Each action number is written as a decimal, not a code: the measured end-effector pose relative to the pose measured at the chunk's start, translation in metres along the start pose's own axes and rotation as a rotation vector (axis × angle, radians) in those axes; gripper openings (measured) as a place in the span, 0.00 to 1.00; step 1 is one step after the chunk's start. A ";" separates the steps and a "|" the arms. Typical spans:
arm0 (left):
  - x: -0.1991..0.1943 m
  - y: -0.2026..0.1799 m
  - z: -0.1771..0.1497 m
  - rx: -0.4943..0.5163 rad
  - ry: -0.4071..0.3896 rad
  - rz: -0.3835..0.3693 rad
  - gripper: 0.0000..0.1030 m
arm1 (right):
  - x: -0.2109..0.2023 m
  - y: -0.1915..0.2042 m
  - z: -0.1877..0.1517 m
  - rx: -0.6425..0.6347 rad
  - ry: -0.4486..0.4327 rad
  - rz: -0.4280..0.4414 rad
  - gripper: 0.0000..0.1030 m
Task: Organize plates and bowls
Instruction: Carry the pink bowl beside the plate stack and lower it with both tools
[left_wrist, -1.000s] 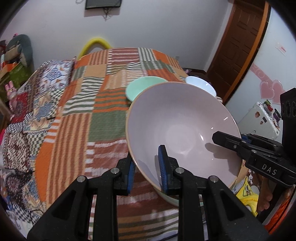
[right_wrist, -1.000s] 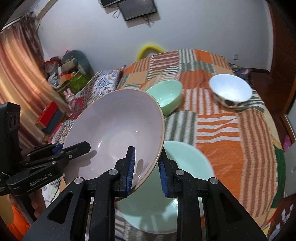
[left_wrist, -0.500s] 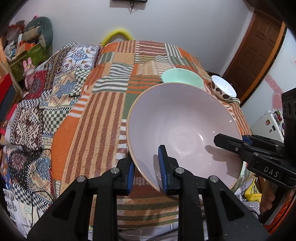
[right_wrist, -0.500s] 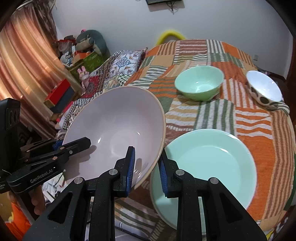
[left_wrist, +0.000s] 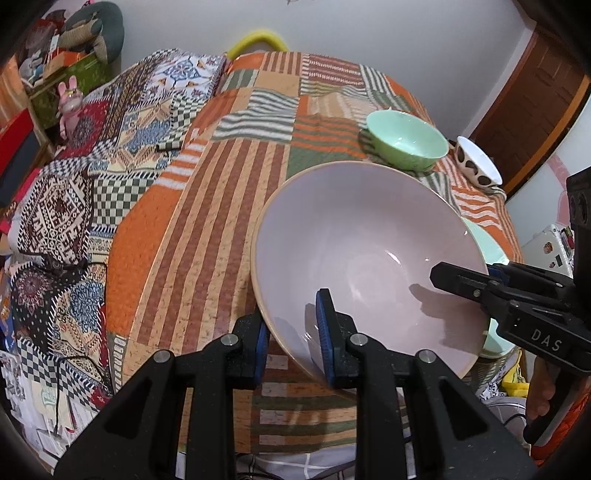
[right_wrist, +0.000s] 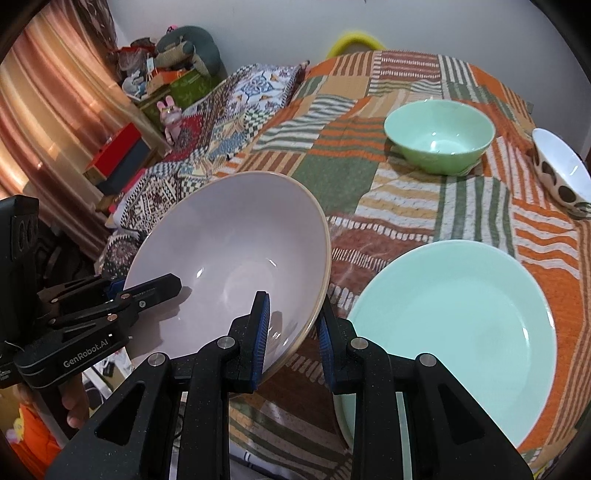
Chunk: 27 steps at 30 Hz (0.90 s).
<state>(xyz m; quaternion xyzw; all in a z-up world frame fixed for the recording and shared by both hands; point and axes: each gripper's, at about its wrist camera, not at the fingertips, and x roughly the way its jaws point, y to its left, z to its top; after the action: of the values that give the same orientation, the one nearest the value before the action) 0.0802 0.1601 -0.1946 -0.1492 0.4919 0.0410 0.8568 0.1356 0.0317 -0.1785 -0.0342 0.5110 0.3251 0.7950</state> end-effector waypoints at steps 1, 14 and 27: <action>0.003 0.002 -0.001 -0.002 0.005 0.002 0.23 | 0.003 0.000 0.000 0.000 0.008 -0.001 0.22; 0.038 0.021 -0.005 -0.030 0.068 0.014 0.23 | 0.036 0.001 0.002 -0.013 0.086 -0.022 0.22; 0.046 0.023 -0.009 -0.025 0.067 0.011 0.23 | 0.043 0.000 0.001 -0.034 0.096 -0.031 0.23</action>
<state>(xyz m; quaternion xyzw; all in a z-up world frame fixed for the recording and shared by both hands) 0.0918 0.1755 -0.2429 -0.1582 0.5208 0.0468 0.8376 0.1481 0.0531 -0.2139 -0.0712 0.5425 0.3193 0.7738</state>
